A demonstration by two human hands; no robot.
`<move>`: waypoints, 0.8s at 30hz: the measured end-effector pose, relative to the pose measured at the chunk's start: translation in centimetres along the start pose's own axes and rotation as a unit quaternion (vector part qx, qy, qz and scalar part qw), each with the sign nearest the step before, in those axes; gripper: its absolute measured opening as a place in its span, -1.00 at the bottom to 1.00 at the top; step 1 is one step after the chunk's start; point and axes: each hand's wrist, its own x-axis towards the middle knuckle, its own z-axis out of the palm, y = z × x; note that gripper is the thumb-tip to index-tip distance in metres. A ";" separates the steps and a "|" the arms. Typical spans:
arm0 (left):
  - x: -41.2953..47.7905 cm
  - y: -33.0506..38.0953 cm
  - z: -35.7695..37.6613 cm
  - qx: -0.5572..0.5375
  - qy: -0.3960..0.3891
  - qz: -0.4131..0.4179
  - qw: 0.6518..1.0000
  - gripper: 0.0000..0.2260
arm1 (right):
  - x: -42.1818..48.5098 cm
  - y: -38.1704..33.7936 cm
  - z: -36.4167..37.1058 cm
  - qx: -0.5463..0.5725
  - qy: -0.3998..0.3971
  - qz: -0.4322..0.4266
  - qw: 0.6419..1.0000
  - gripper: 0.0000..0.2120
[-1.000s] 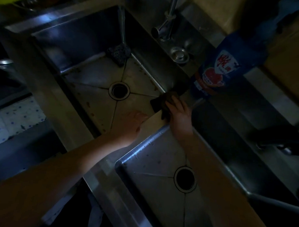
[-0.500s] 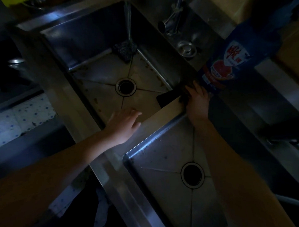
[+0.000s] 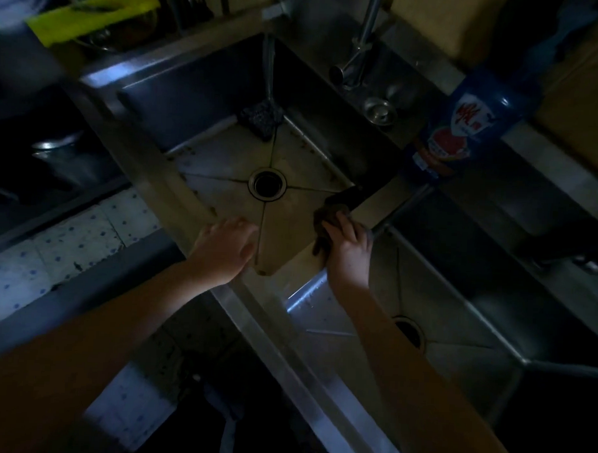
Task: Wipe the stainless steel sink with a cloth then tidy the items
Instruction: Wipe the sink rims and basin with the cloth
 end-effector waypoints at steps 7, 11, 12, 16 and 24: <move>-1.5 -3.8 -3.0 -0.011 0.025 0.079 0.996 -0.72 | -4.5 -6.2 1.7 0.025 -0.045 0.052 0.997 -0.49; -2.0 -6.1 -4.3 -0.001 0.013 0.089 0.996 -0.71 | -6.1 -9.1 2.4 0.026 -0.074 0.091 0.993 -0.49; -2.1 -6.6 -4.6 -0.002 0.007 0.089 0.996 -0.71 | -6.5 -9.8 2.5 0.024 -0.080 0.100 0.991 -0.48; -1.8 -8.7 -5.5 0.016 -0.028 0.104 0.994 -0.70 | -7.8 -12.4 3.4 0.017 -0.077 0.127 0.989 -0.45; -0.6 -12.3 -5.5 0.059 -0.054 0.161 0.984 -0.67 | -8.2 -15.9 4.3 0.049 -0.037 0.200 0.978 -0.38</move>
